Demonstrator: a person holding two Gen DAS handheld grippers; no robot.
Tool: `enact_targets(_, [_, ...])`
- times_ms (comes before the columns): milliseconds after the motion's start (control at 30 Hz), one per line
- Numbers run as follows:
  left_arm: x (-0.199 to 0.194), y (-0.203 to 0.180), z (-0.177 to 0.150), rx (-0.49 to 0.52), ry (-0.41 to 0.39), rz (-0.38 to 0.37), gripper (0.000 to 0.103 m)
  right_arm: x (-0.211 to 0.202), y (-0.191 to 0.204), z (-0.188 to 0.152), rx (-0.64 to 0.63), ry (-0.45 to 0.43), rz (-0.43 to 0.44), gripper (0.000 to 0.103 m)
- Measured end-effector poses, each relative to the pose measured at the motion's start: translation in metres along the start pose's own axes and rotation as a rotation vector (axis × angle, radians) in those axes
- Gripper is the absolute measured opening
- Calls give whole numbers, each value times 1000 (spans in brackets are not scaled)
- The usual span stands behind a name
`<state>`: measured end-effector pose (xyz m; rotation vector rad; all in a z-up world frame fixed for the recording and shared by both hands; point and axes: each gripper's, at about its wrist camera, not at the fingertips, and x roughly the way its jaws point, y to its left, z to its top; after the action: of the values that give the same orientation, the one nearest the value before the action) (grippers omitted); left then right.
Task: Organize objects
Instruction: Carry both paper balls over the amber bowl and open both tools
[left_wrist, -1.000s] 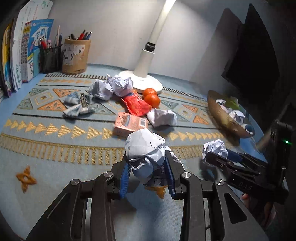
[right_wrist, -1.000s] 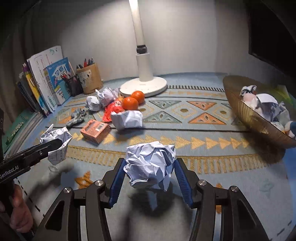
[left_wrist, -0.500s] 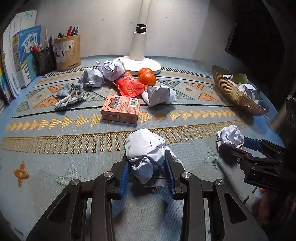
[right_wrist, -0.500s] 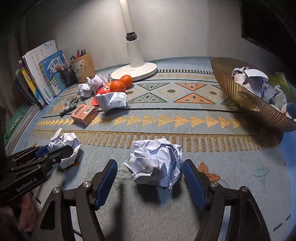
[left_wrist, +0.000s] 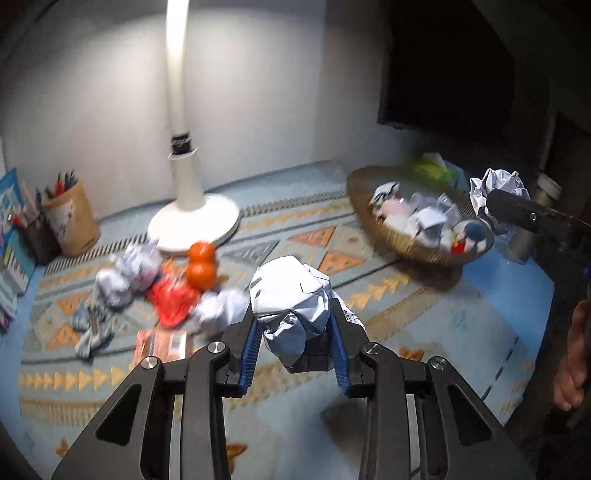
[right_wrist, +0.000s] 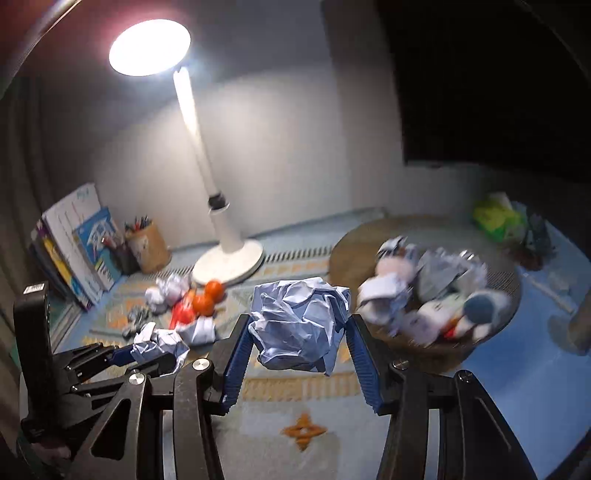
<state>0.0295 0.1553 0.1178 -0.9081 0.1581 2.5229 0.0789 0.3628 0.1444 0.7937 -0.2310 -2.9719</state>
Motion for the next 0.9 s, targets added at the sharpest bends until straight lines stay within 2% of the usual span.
enact_targets(67, [11, -21, 30, 32, -36, -46, 31, -6, -27, 20, 51, -49, -46, 51])
enact_targets(133, [34, -39, 55, 42, -32, -73, 31, -10, -59, 34, 139, -96, -67, 51])
enact_targets(233, [70, -55, 83, -12, -32, -144, 31, -5, -104, 44, 286, -142, -8, 52])
enact_targets(300, [93, -65, 97, -51, -26, -197, 31, 13, -123, 52, 313, -116, -42, 52])
enact_targets(433, [137, -83, 111, -70, -1, -231, 31, 57, -146, 65, 319, -47, -81, 52])
enact_targets(567, [162, -98, 112, -19, 17, -213, 34, 97, -153, 73, 296, 14, -106, 52])
enact_targets(600, [166, -100, 112, -10, 22, -215, 48, 104, -152, 76, 285, 20, -110, 54])
enact_targets(633, [170, -101, 111, -4, 38, -223, 72, 109, -152, 78, 269, 24, -119, 63])
enact_targets(700, [171, -100, 108, -3, 62, -225, 98, 115, -150, 83, 254, 18, -129, 70])
enact_targets(900, [133, -87, 98, 13, 20, -210, 98, 97, -142, 74, 259, 26, -78, 70])
